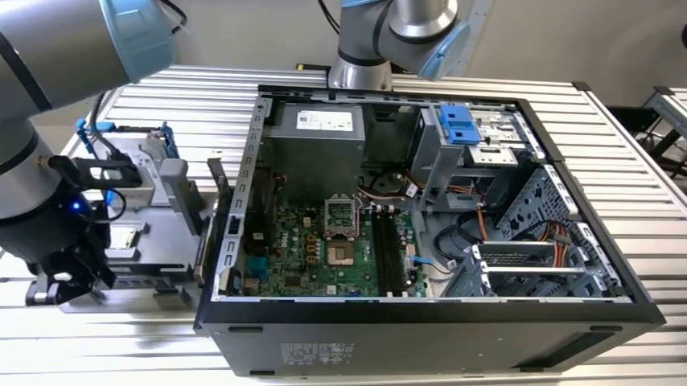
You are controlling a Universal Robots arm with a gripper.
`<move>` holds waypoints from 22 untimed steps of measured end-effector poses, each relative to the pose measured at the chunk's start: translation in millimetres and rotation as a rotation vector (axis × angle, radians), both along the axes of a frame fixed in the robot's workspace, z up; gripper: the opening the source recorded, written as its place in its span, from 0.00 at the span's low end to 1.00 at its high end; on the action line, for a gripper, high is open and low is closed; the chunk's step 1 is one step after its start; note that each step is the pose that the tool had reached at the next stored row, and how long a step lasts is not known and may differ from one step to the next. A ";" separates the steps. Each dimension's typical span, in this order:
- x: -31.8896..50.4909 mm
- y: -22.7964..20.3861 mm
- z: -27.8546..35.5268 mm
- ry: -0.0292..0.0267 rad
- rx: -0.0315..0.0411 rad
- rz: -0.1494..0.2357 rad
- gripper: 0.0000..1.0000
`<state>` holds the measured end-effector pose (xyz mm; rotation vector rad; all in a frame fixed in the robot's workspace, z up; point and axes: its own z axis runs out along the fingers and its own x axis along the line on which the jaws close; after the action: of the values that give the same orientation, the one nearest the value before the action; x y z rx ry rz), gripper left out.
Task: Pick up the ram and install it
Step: 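Pick up the ram and move it above insertion slot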
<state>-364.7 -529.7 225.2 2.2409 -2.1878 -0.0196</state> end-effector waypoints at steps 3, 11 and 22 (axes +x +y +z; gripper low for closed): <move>0.0 0.0 4.0 0.0000 0.0000 0.000 0.00; 0.0 0.0 12.4 -0.0018 0.0000 0.000 0.00; 0.0 0.0 17.7 -0.0136 0.0001 -0.001 0.00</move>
<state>-364.6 -529.7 242.9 2.2466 -2.1958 -0.0045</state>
